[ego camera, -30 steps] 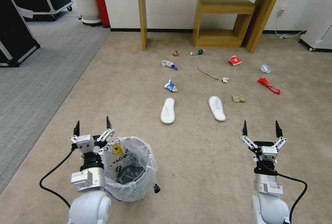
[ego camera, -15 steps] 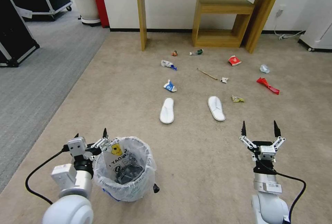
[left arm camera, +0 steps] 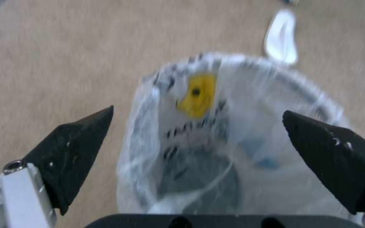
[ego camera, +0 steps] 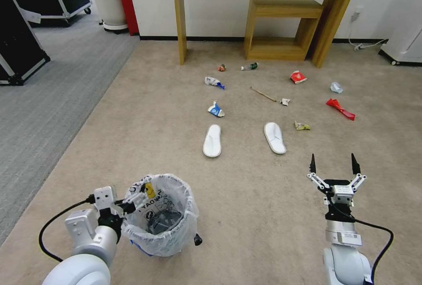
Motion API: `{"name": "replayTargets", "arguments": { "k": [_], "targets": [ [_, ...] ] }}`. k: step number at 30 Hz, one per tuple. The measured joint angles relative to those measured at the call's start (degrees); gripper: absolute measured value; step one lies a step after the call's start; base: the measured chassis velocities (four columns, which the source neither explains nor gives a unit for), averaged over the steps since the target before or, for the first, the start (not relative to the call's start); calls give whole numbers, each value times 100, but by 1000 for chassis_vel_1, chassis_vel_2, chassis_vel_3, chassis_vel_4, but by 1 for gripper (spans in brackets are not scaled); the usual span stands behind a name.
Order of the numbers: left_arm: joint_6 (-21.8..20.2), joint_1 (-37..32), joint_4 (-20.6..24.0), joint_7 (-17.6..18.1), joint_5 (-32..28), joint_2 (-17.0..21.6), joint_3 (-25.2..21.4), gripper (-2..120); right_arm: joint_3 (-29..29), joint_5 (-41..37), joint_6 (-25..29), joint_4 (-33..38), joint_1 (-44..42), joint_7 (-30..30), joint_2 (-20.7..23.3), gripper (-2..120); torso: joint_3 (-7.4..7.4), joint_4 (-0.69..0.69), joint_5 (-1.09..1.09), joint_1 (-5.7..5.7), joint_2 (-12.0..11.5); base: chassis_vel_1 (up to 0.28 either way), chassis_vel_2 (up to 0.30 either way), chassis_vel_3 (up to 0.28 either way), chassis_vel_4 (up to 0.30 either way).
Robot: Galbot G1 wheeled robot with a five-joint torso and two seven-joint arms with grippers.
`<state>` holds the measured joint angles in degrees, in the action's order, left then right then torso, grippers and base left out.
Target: Pick up the trash bin and place the garbage on the floor into it.
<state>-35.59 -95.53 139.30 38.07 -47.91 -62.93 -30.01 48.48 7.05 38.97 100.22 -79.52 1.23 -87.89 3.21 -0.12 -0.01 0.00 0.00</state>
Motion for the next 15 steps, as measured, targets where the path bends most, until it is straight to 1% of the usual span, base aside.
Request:
{"name": "replayTargets", "arguments": {
  "k": [3, 4, 5, 6, 7, 10, 11, 13, 15],
  "targets": [
    [-127, 31, -92, 300, -582, 270, -76, 100, 10, -88, -5, -2, -33, -7, 74, 100, 0, 0, 0, 0, 0, 0, 0, 0, 0],
    [-127, 31, -92, 300, -582, 270, -76, 100, 10, -88, -5, -2, -33, -7, 74, 100, 0, 0, 0, 0, 0, 0, 0, 0, 0],
    [-137, 54, -117, 384, -754, 348, -99, 100, 10, -103, -10, -26, -45, -7, 113, 100, 0, 0, 0, 0, 0, 0, 0, 0, 0],
    [-154, 81, -126, 504, -1034, 422, -96, 100, 15, -112, -15, -51, -54, -6, 161, 100, 0, 0, 1, 0, 0, 0, 0, 0, 0],
    [-154, 81, -126, 504, -1034, 422, -96, 100, 15, -112, -15, -51, -54, -6, 161, 100, 0, 0, 1, 0, 0, 0, 0, 0, 0],
    [-139, 175, -147, 658, -1364, 583, -27, 100, 64, -126, -39, -74, -48, 2, 221, 100, 0, 0, 0, 0, 0, 0, 0, 0, 0],
    [-139, 175, -147, 658, -1364, 583, -27, 100, 64, -126, -39, -74, -48, 2, 221, 100, 0, 0, 0, 0, 0, 0, 0, 0, 0],
    [-57, 334, -241, 697, -1520, 677, 4, 100, 76, -128, -41, -77, -47, 10, 212, 100, 0, 0, 0, 0, 0, 0, 0, 0, 0],
    [-3, 423, -327, 696, -1546, 724, 18, 100, 75, -125, -41, -77, -58, 17, 197, 100, 0, 0, 0, 0, 0, 0, 0, 0, 0]
  ]
}}
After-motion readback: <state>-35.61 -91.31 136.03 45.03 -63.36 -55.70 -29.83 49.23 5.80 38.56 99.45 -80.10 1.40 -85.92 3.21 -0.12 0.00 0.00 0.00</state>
